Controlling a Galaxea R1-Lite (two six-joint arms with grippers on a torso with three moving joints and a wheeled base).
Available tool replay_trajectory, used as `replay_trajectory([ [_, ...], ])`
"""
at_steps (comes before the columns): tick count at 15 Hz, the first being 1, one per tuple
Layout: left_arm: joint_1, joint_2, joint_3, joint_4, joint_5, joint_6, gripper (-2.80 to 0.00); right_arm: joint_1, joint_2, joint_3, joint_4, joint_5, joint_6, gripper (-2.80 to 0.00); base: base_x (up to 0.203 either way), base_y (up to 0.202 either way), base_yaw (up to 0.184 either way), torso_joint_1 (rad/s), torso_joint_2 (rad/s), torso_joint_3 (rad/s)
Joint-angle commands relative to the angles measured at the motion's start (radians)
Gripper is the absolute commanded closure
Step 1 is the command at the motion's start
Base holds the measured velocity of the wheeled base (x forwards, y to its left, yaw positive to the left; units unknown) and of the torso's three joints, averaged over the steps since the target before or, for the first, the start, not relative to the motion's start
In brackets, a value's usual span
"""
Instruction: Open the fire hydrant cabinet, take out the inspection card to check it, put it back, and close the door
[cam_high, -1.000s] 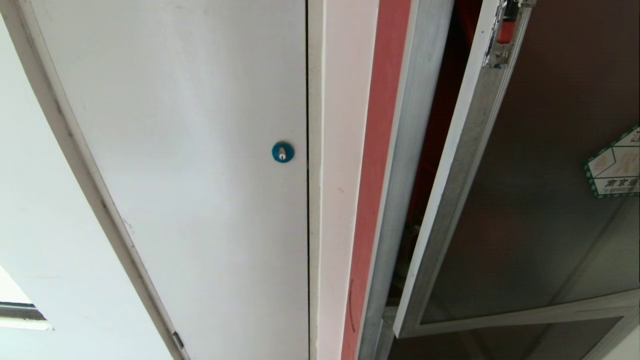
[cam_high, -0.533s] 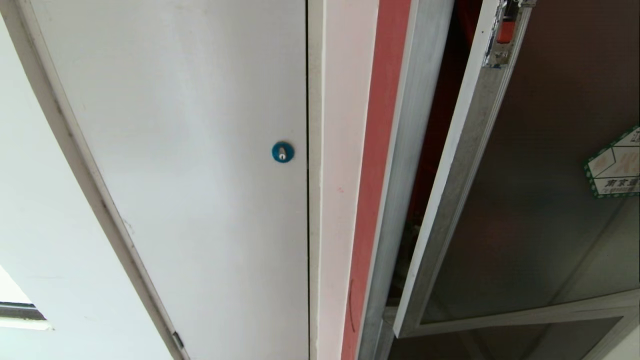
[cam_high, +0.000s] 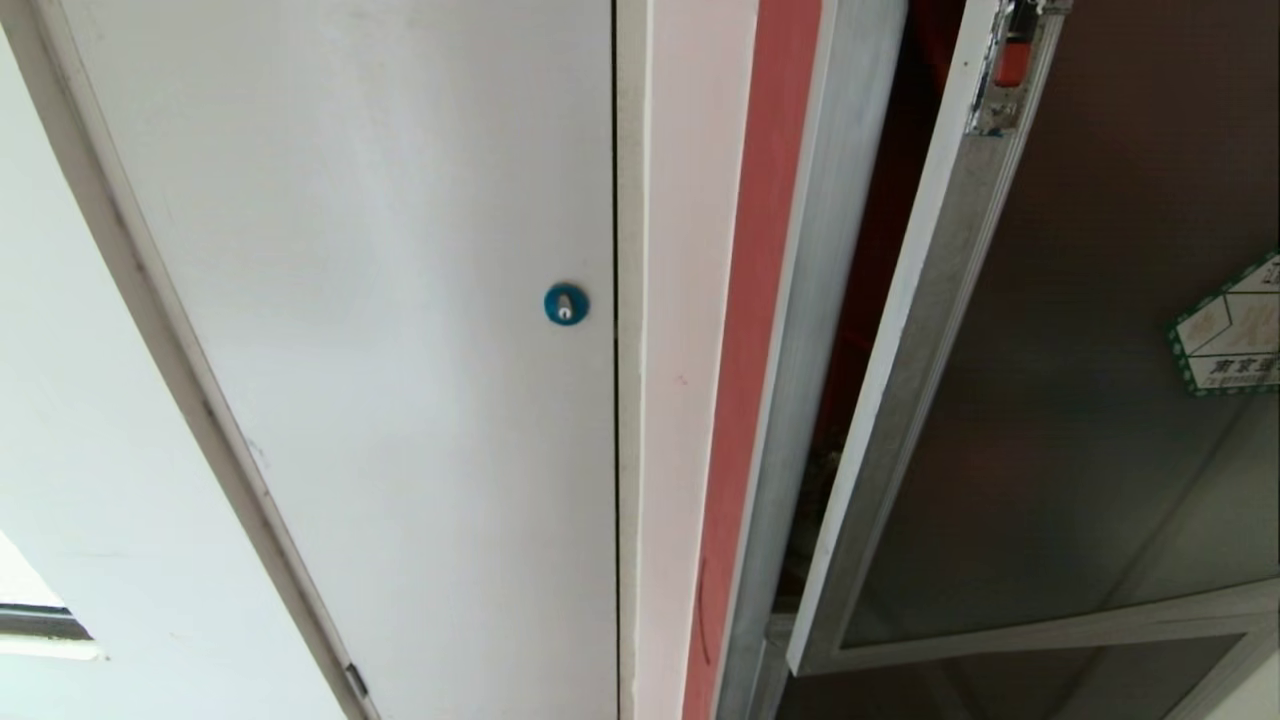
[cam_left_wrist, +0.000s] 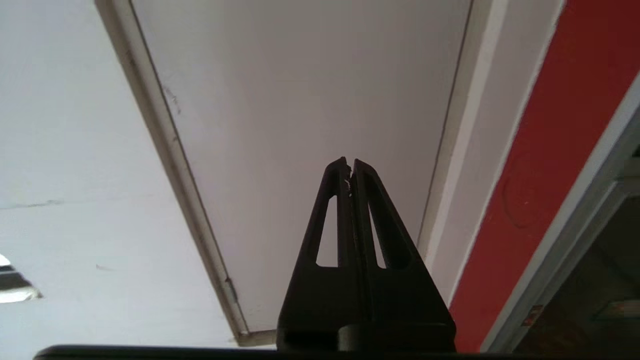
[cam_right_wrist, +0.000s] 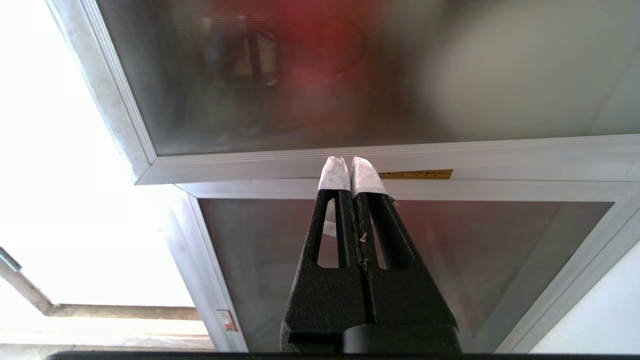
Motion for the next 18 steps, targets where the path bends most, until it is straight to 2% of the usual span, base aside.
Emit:
replay_trajectory([
  [1,-0.007,0.147,-0.079,-0.004,-0.049,-0.009,0.0,0.0,0.002,0.003,0.0,0.0,0.001,0.0,0.0,0.0,0.0,0.0,0.0,0.0],
  [3,-0.012,0.272,-0.174,-0.006,-0.145,-0.047,0.0,0.0,0.002,0.002,0.0,0.0,0.001,0.0,0.0,0.0,0.0,0.0,0.0,0.0],
  [5,-0.017,0.369,-0.266,-0.006,-0.351,-0.112,0.0,0.0,0.002,0.003,0.0,0.0,0.001,0.0,0.0,0.0,0.0,0.0,0.0,0.0],
  [6,-0.018,0.401,-0.29,-0.004,-0.424,-0.128,0.0,0.0,0.002,0.002,0.0,0.0,0.001,0.0,0.0,0.0,0.0,0.0,0.0,0.0],
  [8,-0.03,0.457,-0.333,0.001,-0.524,-0.161,0.0,0.0,0.002,0.002,0.0,0.0,0.001,0.0,0.0,0.0,0.0,0.0,0.0,0.0],
  [10,-0.056,0.51,-0.362,-0.004,-0.603,-0.215,0.0,0.0,0.002,0.002,0.0,0.0,0.0,0.0,0.0,0.0,0.0,0.0,0.0,0.0],
  [15,-0.064,0.586,-0.387,-0.003,-0.796,-0.252,0.0,0.0,0.002,0.003,0.0,0.0,0.0,0.0,0.0,0.0,0.0,0.0,0.0,0.0],
  [18,-0.064,0.613,-0.406,-0.003,-0.843,-0.254,0.0,0.0,0.002,0.002,0.0,0.0,-0.001,0.0,0.0,0.0,0.0,0.0,0.0,0.0],
])
